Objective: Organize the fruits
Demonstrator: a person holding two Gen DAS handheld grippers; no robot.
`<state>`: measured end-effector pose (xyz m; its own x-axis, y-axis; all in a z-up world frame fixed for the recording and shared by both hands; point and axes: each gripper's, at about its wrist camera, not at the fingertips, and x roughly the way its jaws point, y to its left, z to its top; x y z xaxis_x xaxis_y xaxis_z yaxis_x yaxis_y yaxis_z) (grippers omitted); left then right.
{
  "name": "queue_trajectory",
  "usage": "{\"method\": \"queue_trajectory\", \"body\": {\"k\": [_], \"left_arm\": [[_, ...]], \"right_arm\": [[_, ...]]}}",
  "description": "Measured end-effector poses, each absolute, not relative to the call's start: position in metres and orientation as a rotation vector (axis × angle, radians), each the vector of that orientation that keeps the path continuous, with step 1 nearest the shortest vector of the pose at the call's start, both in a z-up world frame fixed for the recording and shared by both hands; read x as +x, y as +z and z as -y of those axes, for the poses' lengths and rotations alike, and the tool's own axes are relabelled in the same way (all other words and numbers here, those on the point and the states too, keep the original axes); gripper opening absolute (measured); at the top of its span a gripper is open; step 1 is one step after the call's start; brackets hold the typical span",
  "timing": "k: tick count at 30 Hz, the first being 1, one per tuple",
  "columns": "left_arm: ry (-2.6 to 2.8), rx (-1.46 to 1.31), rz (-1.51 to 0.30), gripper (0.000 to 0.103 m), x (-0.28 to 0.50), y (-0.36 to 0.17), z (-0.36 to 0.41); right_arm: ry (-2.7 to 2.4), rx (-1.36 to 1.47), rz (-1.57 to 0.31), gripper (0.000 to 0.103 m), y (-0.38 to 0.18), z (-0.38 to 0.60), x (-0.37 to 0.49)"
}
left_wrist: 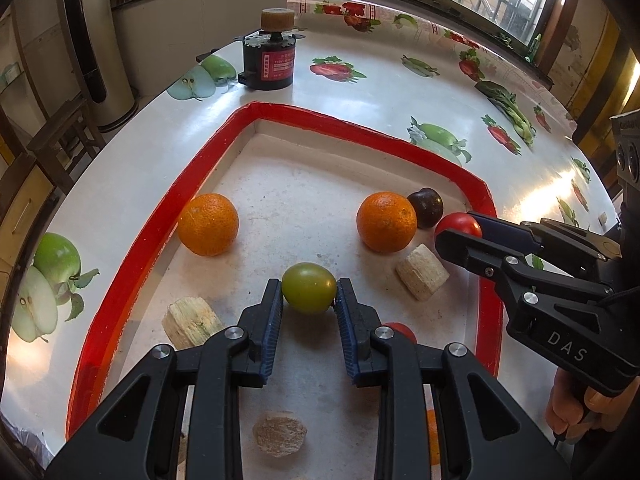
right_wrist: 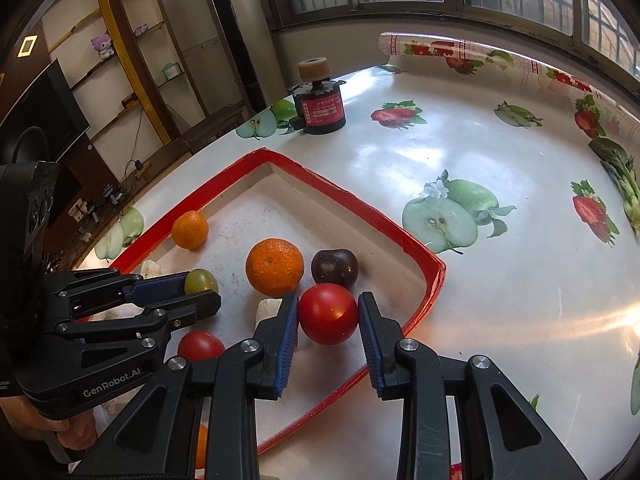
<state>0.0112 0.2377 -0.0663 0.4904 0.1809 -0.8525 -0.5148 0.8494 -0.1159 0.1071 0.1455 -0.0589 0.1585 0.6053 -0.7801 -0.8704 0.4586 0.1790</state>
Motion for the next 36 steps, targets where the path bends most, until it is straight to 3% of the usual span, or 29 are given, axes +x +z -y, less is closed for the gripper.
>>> {"method": "queue_trajectory", "body": {"k": [6,10,13,22,25,29,33,36], "left_arm": [[0.464,-0.387,-0.981,0.036,0.009,-0.066,-0.239],[0.476,-0.384,-0.972,0.044,0.0,-0.061,-0.238],[0.48,-0.385,-0.95,0.051,-0.009,-0.054,-0.236],[0.468,-0.367,-0.908,0.052,-0.039,-0.041,-0.219],[0.47,-0.339,-0.895,0.052,-0.05,-0.037,-0.208],[0.484,-0.303,-0.865,0.061,-0.068,-0.032,-0.195],[0.488,-0.291,-0.845,0.062,-0.084,-0.028,-0.187],[0.507,-0.271,-0.838,0.069,-0.094,-0.028,-0.182]], "right_arm": [[1.09,-0.339,-0.921,0.033,-0.058,-0.145,0.107],[1.097,-0.334,-0.902,0.047,-0.053,-0.141,0.103],[1.11,-0.335,-0.895,0.048,-0.048,-0.137,0.1],[1.163,-0.373,-0.859,0.05,-0.04,-0.118,0.083],[1.188,-0.385,-0.832,0.056,-0.036,-0.111,0.076],[1.227,-0.398,-0.783,0.064,-0.029,-0.101,0.067],[1.278,-0.431,-0.719,0.072,-0.022,-0.092,0.052],[1.32,-0.471,-0.671,0.078,-0.017,-0.086,0.039]]}}
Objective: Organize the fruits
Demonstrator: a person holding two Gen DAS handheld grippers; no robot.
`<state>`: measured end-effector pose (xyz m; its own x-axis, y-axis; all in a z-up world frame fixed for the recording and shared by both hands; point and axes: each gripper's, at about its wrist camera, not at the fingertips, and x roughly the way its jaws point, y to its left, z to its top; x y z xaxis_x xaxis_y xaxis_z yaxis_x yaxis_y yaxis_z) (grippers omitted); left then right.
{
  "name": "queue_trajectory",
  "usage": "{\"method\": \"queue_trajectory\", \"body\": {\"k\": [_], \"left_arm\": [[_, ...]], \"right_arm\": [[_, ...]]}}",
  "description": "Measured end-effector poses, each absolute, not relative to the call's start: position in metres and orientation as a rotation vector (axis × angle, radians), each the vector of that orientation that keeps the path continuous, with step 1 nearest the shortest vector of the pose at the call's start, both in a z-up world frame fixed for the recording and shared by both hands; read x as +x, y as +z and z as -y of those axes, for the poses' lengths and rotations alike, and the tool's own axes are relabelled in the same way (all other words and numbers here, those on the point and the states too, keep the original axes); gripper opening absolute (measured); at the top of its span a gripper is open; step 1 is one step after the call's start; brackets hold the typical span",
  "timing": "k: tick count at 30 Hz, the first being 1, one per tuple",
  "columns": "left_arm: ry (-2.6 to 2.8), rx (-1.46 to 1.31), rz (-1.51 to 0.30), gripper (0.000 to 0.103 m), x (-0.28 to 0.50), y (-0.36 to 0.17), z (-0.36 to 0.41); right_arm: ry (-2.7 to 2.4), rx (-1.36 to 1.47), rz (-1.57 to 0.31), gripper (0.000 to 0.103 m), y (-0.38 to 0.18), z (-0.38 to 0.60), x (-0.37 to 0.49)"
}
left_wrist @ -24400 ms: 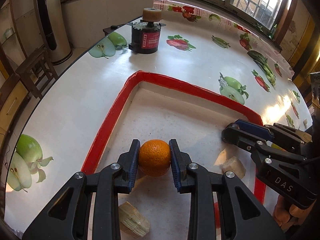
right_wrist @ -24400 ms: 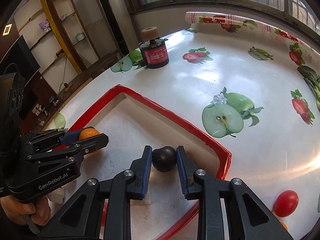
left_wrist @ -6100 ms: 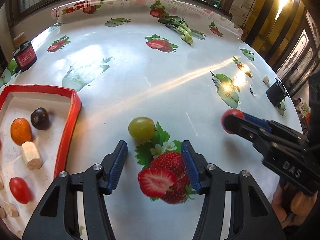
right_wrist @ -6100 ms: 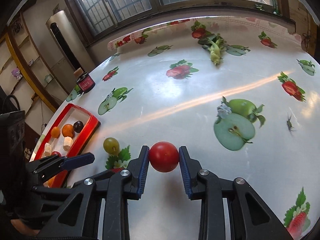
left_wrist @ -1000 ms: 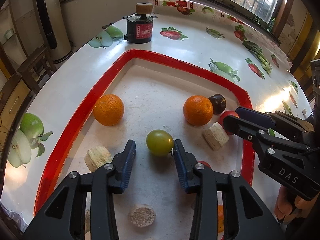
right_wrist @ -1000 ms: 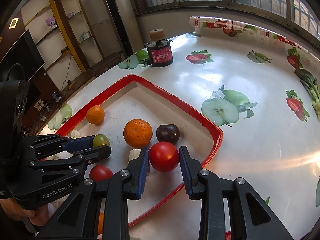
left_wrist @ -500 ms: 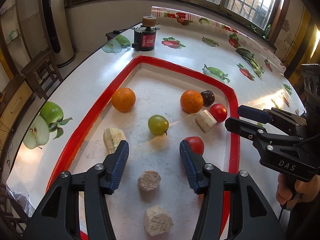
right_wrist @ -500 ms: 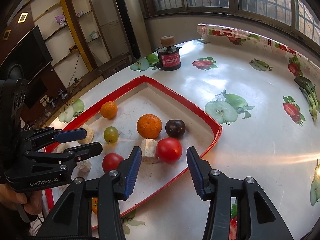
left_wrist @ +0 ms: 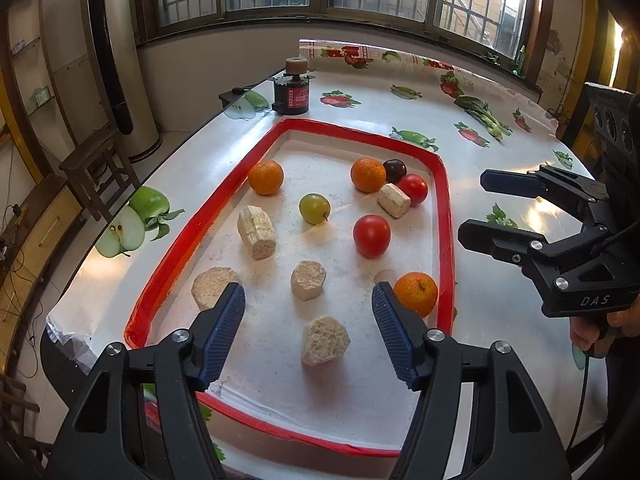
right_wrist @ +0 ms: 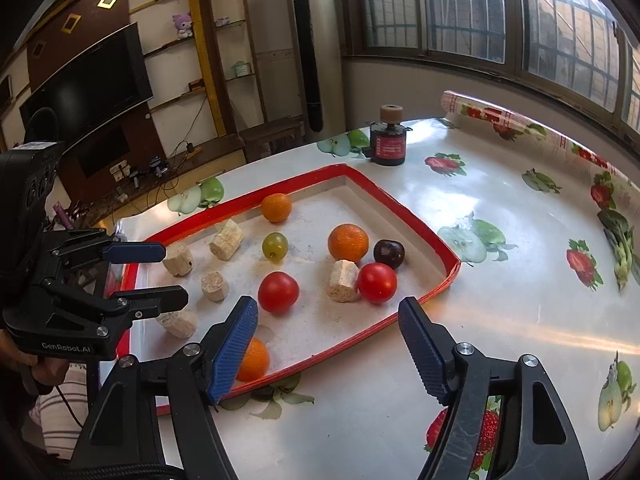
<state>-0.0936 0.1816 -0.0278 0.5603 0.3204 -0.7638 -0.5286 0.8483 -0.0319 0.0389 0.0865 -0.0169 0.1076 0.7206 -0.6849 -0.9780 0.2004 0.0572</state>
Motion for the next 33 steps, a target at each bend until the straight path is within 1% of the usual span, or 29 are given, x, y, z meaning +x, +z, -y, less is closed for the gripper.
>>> {"method": "queue_trajectory", "body": {"k": [2,4,9,10,11,13,16,20,33], "left_arm": [[0.513,-0.263,-0.824,0.074,-0.101,-0.027,-0.178],[0.521,-0.252,-0.817,0.074,-0.106,-0.027,-0.175],[0.534,-0.225,-0.777,0.075,-0.119,-0.021,-0.169],[0.533,-0.22,-0.769,0.076,-0.121,-0.02,-0.168],[0.533,-0.213,-0.76,0.079,-0.123,-0.019,-0.166],[0.535,-0.198,-0.739,0.081,-0.128,-0.016,-0.162],[0.53,-0.177,-0.714,0.081,-0.134,-0.012,-0.156],[0.533,-0.155,-0.706,0.081,-0.139,-0.008,-0.149],[0.567,-0.042,-0.664,0.082,-0.153,0.005,-0.124]], "right_arm": [[1.343,-0.497,-0.641,0.084,-0.015,-0.084,0.031],[1.351,-0.514,-0.618,0.086,-0.013,-0.08,0.024],[1.391,-0.521,-0.615,0.086,-0.012,-0.072,0.016],[1.395,-0.526,-0.614,0.086,-0.013,-0.07,0.015],[1.395,-0.532,-0.611,0.086,-0.013,-0.068,0.013],[1.403,-0.545,-0.601,0.086,-0.013,-0.063,0.01],[1.413,-0.568,-0.567,0.087,-0.013,-0.055,0.003],[1.405,-0.605,-0.474,0.094,-0.011,-0.041,-0.01],[1.473,-0.613,-0.482,0.094,-0.009,-0.014,-0.022]]}}
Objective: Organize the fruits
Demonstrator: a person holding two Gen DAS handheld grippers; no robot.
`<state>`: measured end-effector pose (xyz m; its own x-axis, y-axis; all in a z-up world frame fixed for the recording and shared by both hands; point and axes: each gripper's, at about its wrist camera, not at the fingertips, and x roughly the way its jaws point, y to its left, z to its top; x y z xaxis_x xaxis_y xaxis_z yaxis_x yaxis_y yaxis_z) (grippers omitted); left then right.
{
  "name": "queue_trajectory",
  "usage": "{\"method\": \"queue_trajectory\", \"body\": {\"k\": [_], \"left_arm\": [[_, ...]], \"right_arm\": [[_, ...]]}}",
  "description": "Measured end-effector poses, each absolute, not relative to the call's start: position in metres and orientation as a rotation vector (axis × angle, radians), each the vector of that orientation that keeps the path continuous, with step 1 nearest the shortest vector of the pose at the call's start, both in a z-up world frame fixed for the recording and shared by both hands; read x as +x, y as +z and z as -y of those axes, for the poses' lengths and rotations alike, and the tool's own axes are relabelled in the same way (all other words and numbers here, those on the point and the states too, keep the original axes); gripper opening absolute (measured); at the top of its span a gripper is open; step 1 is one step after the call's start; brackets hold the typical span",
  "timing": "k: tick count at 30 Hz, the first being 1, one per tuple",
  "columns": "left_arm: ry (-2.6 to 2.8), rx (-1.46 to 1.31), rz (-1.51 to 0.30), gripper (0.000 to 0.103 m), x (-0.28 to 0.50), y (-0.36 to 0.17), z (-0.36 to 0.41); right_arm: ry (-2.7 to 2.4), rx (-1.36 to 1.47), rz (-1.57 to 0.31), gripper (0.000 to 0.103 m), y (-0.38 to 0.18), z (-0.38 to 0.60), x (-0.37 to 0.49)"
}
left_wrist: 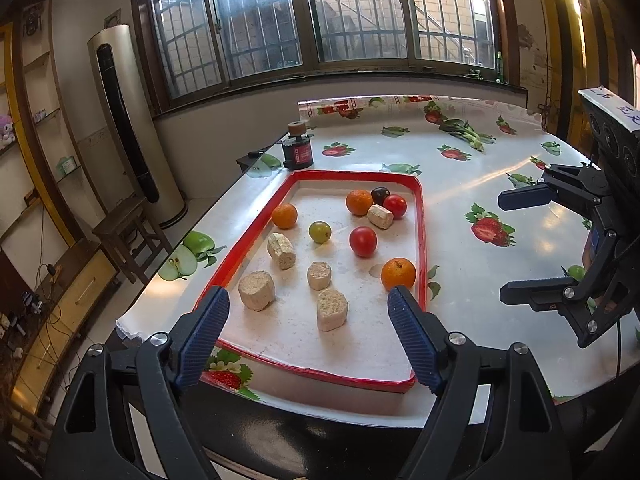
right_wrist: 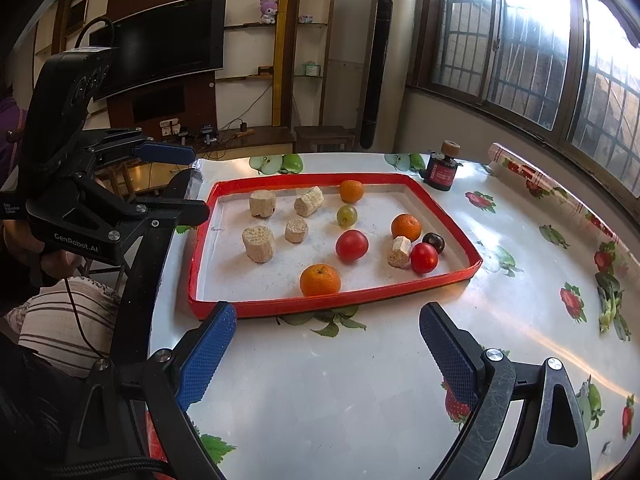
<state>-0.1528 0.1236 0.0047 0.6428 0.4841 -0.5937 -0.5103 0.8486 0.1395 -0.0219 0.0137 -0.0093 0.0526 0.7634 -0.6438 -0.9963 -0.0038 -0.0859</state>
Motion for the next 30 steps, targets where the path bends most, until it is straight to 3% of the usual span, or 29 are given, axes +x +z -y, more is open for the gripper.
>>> {"method": "queue_trajectory", "body": {"k": [30], "left_arm": [[0.597,-0.008,-0.558,0.086,-0.182,0.03,-0.098]], "right_arm": [[1.49,-0.643,-0.335,0.096,0.018,0.022,-0.061]]}}
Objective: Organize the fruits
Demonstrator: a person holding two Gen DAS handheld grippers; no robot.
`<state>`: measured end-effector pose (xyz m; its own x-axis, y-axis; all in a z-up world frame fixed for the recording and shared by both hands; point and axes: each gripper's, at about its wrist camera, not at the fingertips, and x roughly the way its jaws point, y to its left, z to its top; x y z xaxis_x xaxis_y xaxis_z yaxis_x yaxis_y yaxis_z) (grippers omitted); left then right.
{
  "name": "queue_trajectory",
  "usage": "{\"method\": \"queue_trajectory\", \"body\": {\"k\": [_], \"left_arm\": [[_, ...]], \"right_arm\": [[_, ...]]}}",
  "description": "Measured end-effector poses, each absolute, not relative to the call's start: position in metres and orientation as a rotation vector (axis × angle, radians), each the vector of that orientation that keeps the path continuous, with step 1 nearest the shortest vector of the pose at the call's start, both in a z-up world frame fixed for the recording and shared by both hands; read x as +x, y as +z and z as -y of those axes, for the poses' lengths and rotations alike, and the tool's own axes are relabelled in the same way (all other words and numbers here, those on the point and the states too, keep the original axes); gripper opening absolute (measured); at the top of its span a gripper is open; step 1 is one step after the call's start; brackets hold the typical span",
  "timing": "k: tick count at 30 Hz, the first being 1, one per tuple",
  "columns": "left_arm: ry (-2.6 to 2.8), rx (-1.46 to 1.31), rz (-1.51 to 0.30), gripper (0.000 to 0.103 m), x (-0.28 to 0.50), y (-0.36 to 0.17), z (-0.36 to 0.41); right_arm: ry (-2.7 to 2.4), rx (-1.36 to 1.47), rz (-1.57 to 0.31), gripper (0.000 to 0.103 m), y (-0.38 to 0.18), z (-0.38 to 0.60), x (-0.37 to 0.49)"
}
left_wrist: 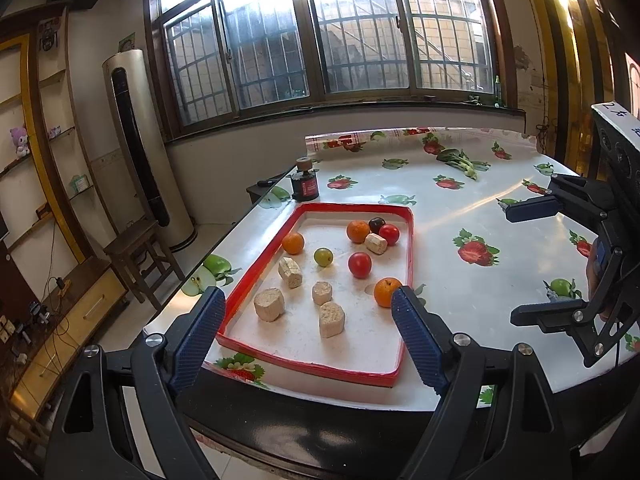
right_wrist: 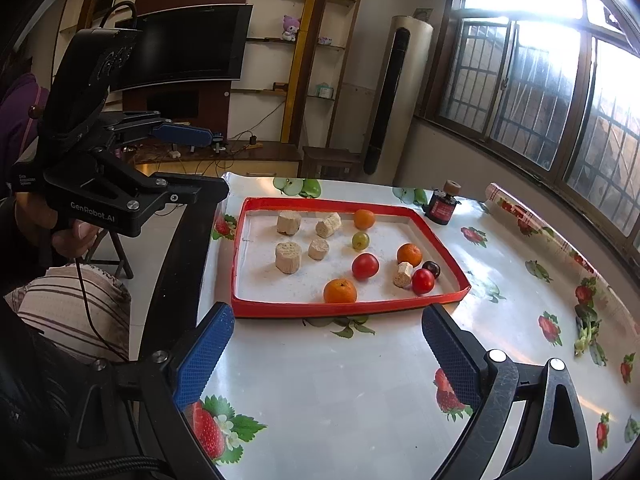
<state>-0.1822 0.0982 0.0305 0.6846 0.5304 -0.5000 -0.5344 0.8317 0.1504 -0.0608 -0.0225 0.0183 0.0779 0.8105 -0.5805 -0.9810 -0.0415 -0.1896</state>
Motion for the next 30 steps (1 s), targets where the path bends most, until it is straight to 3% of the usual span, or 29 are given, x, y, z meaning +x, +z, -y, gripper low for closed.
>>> {"method": "queue_trajectory", "body": {"k": [30], "left_arm": [[0.637,-0.023,-0.525,0.085,-0.1926,0.032,-0.1024]], "right_arm": [[1.502,-0.61,-0.33,0.097,0.0221,0.0239,-0.0648]]}}
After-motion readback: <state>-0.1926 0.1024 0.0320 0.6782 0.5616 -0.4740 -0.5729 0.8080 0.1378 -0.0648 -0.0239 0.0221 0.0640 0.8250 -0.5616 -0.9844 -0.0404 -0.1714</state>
